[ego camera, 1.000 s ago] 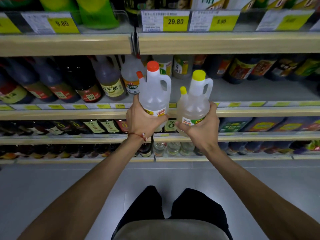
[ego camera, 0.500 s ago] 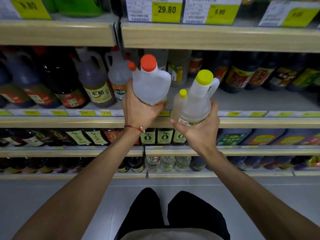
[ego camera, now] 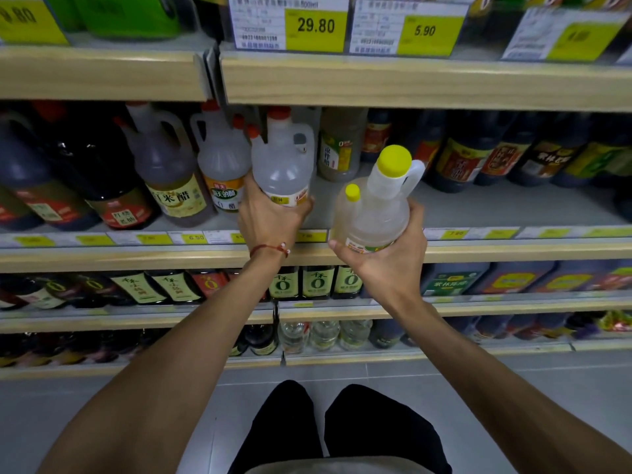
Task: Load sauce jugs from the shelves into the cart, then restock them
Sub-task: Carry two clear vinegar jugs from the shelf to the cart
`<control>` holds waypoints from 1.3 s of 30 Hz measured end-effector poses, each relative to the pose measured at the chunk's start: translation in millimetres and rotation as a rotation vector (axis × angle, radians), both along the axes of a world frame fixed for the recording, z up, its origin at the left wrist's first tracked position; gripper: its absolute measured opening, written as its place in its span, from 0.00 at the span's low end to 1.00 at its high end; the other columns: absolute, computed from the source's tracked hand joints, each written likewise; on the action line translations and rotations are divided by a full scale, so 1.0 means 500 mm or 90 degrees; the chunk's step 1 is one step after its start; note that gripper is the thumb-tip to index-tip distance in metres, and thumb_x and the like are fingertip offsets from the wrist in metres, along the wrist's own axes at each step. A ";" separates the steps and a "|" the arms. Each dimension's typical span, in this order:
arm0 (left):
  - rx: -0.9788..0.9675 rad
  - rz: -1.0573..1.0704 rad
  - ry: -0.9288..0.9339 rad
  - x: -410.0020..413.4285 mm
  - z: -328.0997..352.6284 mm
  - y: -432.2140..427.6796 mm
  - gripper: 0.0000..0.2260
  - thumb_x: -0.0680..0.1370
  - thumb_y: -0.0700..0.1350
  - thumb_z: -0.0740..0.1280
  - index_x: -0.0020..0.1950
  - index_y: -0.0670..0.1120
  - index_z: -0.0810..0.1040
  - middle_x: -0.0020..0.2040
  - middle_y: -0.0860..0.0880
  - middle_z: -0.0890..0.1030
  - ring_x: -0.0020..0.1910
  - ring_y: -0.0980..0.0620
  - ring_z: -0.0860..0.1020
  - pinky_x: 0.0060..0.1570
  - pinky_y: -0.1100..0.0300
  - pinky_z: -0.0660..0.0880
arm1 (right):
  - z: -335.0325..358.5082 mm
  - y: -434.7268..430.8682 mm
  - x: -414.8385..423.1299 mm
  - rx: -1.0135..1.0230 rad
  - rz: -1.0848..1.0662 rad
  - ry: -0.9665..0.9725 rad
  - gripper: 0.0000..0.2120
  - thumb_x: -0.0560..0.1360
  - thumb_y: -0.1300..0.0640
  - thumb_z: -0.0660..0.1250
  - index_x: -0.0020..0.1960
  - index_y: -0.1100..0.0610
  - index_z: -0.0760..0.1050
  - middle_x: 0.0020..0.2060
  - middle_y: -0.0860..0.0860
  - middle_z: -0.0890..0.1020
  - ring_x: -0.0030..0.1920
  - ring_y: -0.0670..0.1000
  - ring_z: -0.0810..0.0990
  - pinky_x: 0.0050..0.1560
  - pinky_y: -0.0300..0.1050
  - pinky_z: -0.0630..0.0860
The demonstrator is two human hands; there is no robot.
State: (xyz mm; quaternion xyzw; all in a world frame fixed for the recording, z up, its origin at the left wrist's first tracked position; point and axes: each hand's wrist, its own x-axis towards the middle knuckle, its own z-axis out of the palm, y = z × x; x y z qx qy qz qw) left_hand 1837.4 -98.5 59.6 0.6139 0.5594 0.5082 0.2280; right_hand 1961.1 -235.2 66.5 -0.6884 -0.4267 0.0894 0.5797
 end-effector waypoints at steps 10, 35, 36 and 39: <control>-0.033 -0.018 -0.004 -0.002 -0.006 -0.009 0.42 0.61 0.53 0.82 0.68 0.44 0.66 0.64 0.45 0.77 0.63 0.43 0.77 0.58 0.49 0.78 | 0.007 -0.013 -0.003 -0.019 0.002 0.009 0.48 0.57 0.45 0.87 0.69 0.50 0.65 0.60 0.46 0.78 0.60 0.49 0.79 0.56 0.50 0.81; -0.124 -0.613 -0.028 -0.045 0.153 -0.143 0.19 0.75 0.41 0.75 0.64 0.44 0.77 0.62 0.53 0.82 0.65 0.59 0.78 0.65 0.64 0.72 | 0.066 -0.035 0.061 -0.083 0.311 -0.115 0.42 0.78 0.56 0.74 0.75 0.44 0.45 0.72 0.52 0.63 0.72 0.46 0.67 0.69 0.35 0.70; -0.118 -0.609 -0.020 -0.042 0.153 -0.139 0.20 0.75 0.41 0.75 0.65 0.43 0.76 0.63 0.53 0.81 0.65 0.60 0.77 0.66 0.63 0.72 | 0.076 -0.032 0.068 -0.089 0.322 -0.128 0.42 0.79 0.57 0.73 0.75 0.42 0.44 0.73 0.50 0.62 0.72 0.41 0.65 0.69 0.33 0.68; -0.109 -0.603 -0.016 -0.035 0.152 -0.126 0.20 0.76 0.40 0.73 0.67 0.44 0.74 0.62 0.55 0.80 0.64 0.60 0.77 0.64 0.64 0.73 | 0.093 -0.022 0.088 -0.115 0.345 -0.144 0.40 0.80 0.62 0.71 0.75 0.42 0.47 0.70 0.42 0.64 0.69 0.29 0.63 0.65 0.26 0.66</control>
